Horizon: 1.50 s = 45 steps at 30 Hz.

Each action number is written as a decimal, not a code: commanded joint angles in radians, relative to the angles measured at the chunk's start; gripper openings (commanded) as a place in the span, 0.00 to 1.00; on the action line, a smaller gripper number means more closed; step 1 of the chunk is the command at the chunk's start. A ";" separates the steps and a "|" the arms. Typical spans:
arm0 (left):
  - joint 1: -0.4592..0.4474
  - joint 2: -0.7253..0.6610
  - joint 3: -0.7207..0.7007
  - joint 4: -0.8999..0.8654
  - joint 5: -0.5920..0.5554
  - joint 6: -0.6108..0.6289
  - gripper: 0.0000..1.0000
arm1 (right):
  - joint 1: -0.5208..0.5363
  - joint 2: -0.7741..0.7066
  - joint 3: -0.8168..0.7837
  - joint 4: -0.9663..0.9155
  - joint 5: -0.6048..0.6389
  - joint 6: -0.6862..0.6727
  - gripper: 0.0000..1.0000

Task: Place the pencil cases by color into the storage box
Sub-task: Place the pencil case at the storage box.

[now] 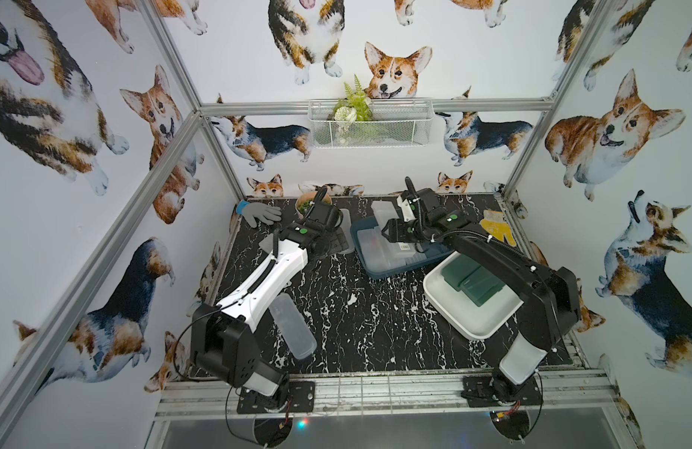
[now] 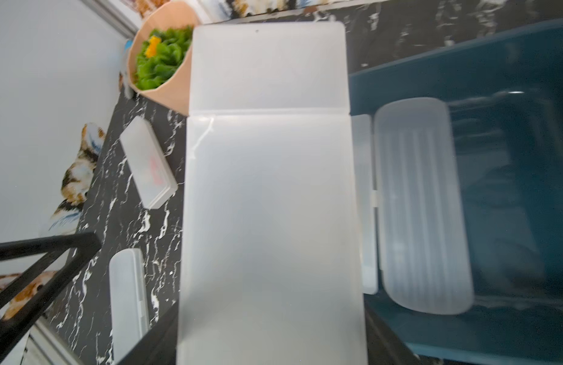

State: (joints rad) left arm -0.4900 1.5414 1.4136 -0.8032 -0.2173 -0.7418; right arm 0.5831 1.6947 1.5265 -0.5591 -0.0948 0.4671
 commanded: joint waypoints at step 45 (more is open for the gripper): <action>-0.093 -0.088 -0.025 0.128 0.346 0.350 0.95 | -0.256 0.433 0.411 -0.459 0.155 -0.379 0.61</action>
State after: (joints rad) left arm -0.5823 1.4738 1.3888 -0.6880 0.1505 -0.3779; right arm 0.3321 2.1063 1.9114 -1.0107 0.0261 0.1097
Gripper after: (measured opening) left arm 0.953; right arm 0.714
